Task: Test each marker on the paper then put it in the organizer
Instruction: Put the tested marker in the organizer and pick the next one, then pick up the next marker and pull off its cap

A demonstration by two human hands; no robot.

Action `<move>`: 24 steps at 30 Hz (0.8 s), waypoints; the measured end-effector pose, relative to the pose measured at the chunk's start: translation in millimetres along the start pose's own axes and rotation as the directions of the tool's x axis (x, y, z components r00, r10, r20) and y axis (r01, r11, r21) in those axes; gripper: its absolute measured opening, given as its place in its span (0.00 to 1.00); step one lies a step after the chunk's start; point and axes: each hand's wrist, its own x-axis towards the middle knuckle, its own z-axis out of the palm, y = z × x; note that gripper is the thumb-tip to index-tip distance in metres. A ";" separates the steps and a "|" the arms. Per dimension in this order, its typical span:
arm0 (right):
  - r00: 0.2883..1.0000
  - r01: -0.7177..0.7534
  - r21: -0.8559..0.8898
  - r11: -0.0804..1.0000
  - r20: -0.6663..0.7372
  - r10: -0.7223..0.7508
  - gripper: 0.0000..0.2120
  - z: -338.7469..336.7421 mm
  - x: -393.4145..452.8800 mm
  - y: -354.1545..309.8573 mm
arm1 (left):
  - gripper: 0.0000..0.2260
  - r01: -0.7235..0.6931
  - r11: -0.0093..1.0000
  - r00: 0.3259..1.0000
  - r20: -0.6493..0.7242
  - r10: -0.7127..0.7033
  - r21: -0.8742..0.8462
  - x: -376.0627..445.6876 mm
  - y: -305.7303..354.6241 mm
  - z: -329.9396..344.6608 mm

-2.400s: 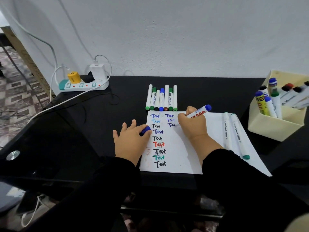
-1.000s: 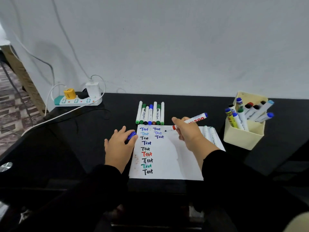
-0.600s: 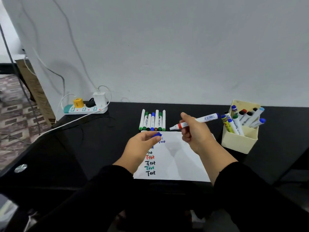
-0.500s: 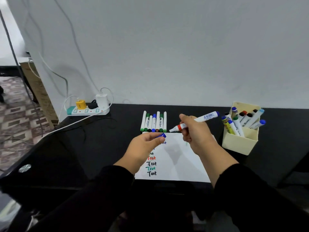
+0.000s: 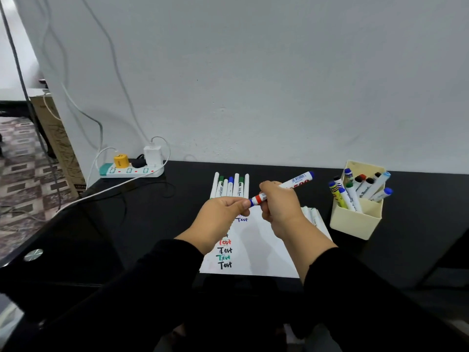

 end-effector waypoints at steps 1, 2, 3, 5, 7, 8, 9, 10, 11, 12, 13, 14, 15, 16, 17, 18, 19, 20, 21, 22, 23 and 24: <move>1.000 -0.017 0.015 1.000 -0.024 0.017 0.10 0.5 1.1 -0.8 | 0.09 -0.004 1.000 1.000 -0.005 0.004 0.007 1.8 2.5 2.4; 0.998 -0.033 0.025 0.999 -0.045 0.034 0.09 0.5 2.2 -1.8 | 0.08 -0.013 1.000 1.000 -0.009 0.013 0.014 3.6 4.8 4.8; 0.997 -0.050 0.034 0.998 -0.059 0.052 0.09 0.6 3.3 -2.4 | 0.08 -0.023 0.999 1.000 -0.014 0.023 0.023 5.0 6.8 7.3; 0.994 -0.083 0.054 0.995 -0.067 0.086 0.08 0.3 5.2 -3.1 | 0.07 -0.035 0.998 0.999 -0.031 0.036 0.057 6.5 9.7 12.1; 0.989 -0.119 0.061 0.991 -0.075 0.124 0.06 -0.1 6.8 -2.5 | 0.08 -0.050 0.994 0.997 -0.057 0.056 0.100 7.8 9.4 16.8; 0.987 -0.137 0.057 0.989 -0.079 0.141 0.05 0.1 7.2 -2.5 | 0.08 -0.058 0.991 0.995 -0.069 0.067 0.122 8.5 8.6 18.5; 0.984 -0.153 0.053 0.987 -0.081 0.157 0.05 -0.1 8.1 -2.4 | 0.08 -0.062 0.988 0.994 -0.075 0.074 0.143 9.3 7.8 20.1; 0.982 -0.169 0.049 0.984 -0.081 0.173 0.05 -0.4 9.1 -2.0 | 0.09 -0.059 0.985 0.995 -0.075 0.072 0.164 9.7 7.1 21.0; 0.979 -0.186 0.042 0.982 -0.081 0.188 0.04 -0.8 9.9 -1.6 | 0.09 -0.051 0.981 0.996 -0.067 0.064 0.185 10.0 6.3 21.5; 0.976 -0.201 0.028 0.979 -0.081 0.202 0.04 -1.5 10.6 -0.9 | 0.09 -0.040 0.979 0.997 -0.055 0.052 0.198 10.3 5.8 21.4; 0.974 -0.212 0.011 0.977 -0.082 0.212 0.04 -2.4 11.2 0.0 | 0.09 -0.032 0.979 0.998 -0.042 0.041 0.201 10.3 5.1 20.9; 0.973 -0.219 -0.004 0.976 -0.080 0.218 0.04 -3.5 11.9 0.7 | 0.09 -0.028 0.980 0.999 -0.027 0.034 0.196 11.1 4.4 19.7; 0.972 -0.224 -0.011 0.975 -0.074 0.222 0.05 -4.6 13.0 1.2 | 0.08 -0.029 0.982 0.999 -0.012 0.032 0.185 12.2 3.5 18.0; 0.972 -0.226 -0.011 0.974 -0.066 0.225 0.07 -5.6 14.2 1.7 | 0.07 -0.034 0.984 0.999 0.002 0.035 0.173 13.6 2.6 15.6; 0.973 -0.226 -0.012 0.974 -0.060 0.225 0.08 -6.1 14.9 1.9 | 0.06 -0.041 0.986 0.999 0.017 0.039 0.164 15.4 1.9 12.7; 0.973 -0.225 -0.015 0.974 -0.061 0.224 0.09 -6.2 15.4 1.7 | 0.06 -0.049 0.986 0.998 0.033 0.044 0.160 17.2 1.7 9.8; 0.972 -0.224 -0.013 0.975 -0.074 0.222 0.10 -6.4 16.3 2.0 | 0.08 -0.057 0.985 0.997 0.053 0.049 0.166 19.6 0.8 7.0; 0.972 -0.219 -0.006 0.976 -0.095 0.217 0.12 -6.6 17.6 2.4 | 0.11 -0.064 0.982 0.996 0.070 0.053 0.177 21.8 -0.6 4.7; 0.972 -0.204 0.002 0.979 -0.117 0.203 0.13 -6.9 19.4 3.0 | 0.15 -0.064 0.978 0.996 0.077 0.050 0.199 25.0 -3.9 1.9; 0.974 -0.179 0.007 0.984 -0.140 0.179 0.14 -8.2 22.0 4.6 | 0.19 -0.058 0.972 0.997 0.067 0.043 0.230 28.5 -8.9 -1.6; 0.974 -0.149 0.012 0.989 -0.169 0.149 0.15 -9.7 25.3 6.8 | 0.21 -0.042 0.963 0.999 0.042 0.032 0.268 32.4 -16.4 -5.9; 0.972 -0.117 0.017 0.993 -0.204 0.118 0.15 -12.0 28.9 9.9 | 0.22 -0.022 0.946 1.000 0.011 0.019 0.323 37.2 -26.2 -10.4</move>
